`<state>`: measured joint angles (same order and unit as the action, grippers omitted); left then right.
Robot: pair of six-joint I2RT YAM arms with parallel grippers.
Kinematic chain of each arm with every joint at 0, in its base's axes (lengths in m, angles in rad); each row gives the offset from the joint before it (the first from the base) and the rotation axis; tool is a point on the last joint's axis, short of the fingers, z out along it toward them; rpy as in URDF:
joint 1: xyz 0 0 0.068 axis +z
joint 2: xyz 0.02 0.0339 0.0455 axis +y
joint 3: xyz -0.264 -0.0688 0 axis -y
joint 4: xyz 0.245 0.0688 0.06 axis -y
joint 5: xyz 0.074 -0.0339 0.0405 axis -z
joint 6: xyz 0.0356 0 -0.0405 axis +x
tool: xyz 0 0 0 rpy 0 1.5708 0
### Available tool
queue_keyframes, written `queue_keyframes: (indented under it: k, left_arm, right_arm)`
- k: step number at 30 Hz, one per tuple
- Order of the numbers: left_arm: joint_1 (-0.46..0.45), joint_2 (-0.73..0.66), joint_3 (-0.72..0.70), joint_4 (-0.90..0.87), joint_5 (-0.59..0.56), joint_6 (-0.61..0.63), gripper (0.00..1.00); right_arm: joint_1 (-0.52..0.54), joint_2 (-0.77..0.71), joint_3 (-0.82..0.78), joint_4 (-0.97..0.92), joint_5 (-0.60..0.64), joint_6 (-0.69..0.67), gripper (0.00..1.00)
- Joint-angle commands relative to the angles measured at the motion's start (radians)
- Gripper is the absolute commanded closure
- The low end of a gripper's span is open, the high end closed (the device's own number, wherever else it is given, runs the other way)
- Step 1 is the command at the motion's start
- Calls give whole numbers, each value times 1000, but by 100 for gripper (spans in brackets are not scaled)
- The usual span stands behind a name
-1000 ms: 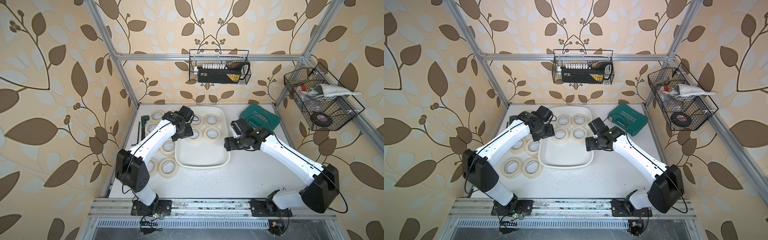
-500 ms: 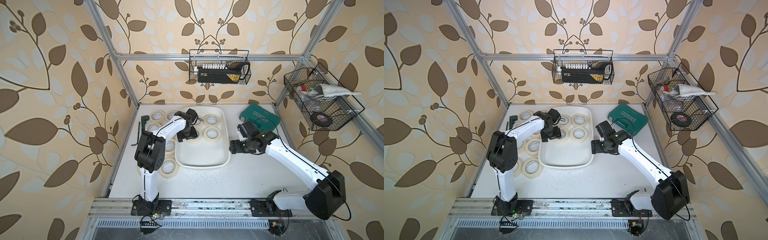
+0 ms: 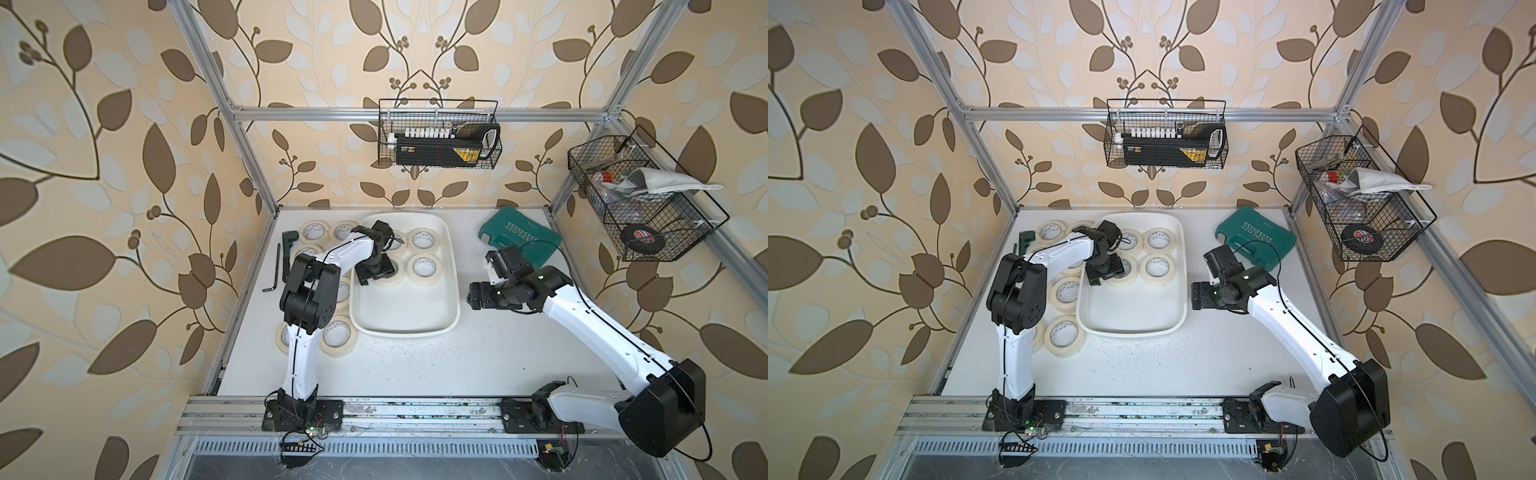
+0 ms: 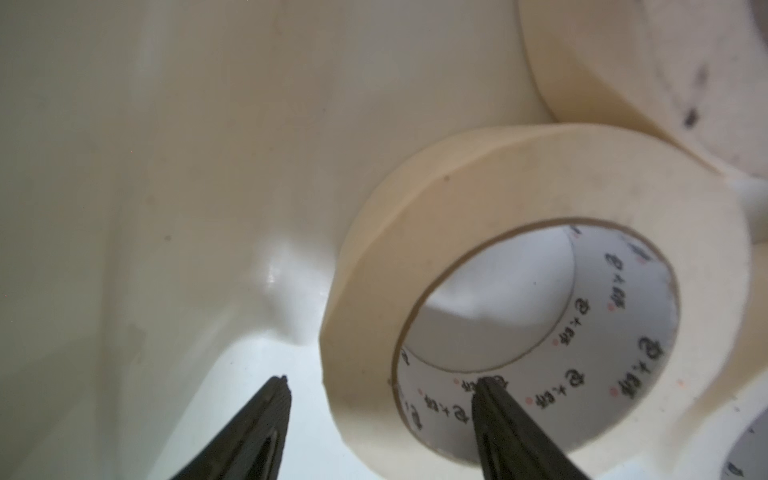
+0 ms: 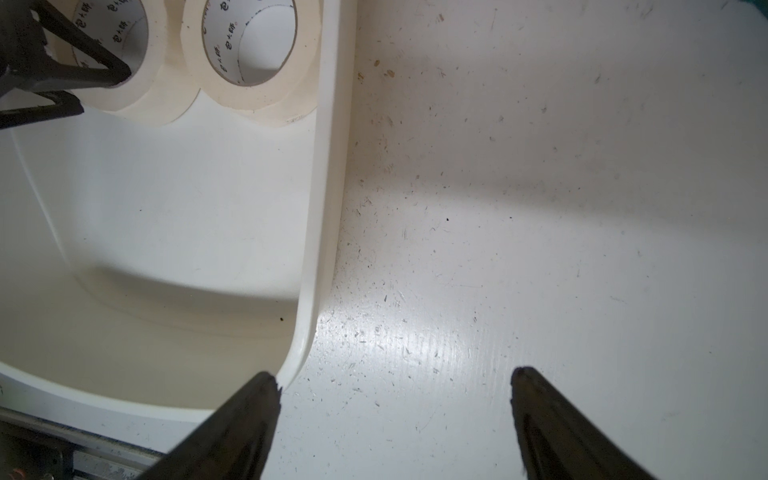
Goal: Take out the art tape in the storage box
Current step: Pick up the art tape from the storage box.
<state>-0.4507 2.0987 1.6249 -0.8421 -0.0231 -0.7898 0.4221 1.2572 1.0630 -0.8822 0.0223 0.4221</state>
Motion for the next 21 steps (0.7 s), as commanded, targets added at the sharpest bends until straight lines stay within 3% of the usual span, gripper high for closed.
queue_keyframes:
  k: [1, 11, 21]
  left_arm:
    - [7, 25, 41, -6, -6, -23, 30]
    - [-11, -21, 8, 2, -30, -37, 63]
    - [-86, -109, 0, -56, -49, -32, 80]
  right_arm:
    - [-6, -19, -15, -15, -14, -13, 11]
    - [-8, -32, -8, -15, -26, -12, 12]
    - [-8, -15, 55, -15, -66, -5, 15]
